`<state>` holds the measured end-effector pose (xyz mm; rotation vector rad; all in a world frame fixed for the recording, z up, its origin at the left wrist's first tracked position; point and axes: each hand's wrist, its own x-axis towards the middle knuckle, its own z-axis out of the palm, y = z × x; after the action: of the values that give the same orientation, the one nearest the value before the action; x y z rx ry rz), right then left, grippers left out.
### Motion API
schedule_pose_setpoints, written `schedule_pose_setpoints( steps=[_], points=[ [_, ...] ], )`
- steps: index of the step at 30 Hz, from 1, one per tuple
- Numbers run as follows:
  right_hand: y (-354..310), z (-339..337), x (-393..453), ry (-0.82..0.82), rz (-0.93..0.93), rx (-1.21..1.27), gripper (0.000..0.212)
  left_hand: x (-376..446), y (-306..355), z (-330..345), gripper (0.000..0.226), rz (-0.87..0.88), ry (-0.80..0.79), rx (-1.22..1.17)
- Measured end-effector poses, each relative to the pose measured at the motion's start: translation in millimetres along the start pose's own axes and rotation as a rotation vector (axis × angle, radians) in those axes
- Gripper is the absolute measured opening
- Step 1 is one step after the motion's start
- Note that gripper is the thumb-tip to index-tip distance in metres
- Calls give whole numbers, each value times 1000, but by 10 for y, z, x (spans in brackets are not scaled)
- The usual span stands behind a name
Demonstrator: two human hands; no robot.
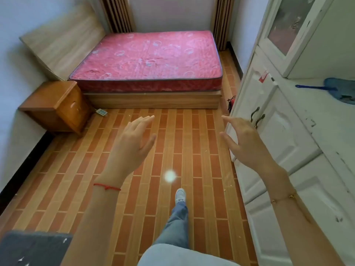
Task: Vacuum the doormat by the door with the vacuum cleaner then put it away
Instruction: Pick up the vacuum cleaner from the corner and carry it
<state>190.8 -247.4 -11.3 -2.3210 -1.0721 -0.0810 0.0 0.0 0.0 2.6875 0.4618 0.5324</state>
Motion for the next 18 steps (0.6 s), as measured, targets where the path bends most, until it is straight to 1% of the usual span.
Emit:
schedule_pose_setpoints(
  steps=[4,7,13,18],
  points=[
    [185,229,579,-32,36,12,48,570,-257,186,52,-27,-37,-8],
    [325,380,1137,-51,54,10,49,1151,-483,292,53,-40,-58,-17],
    [574,535,2254,-31,90,15,48,2334,-837,434,53,-22,-92,-49],
    [803,633,2976,-8,120,22,47,3154,-1062,560,52,-14,-124,-81]
  ],
)
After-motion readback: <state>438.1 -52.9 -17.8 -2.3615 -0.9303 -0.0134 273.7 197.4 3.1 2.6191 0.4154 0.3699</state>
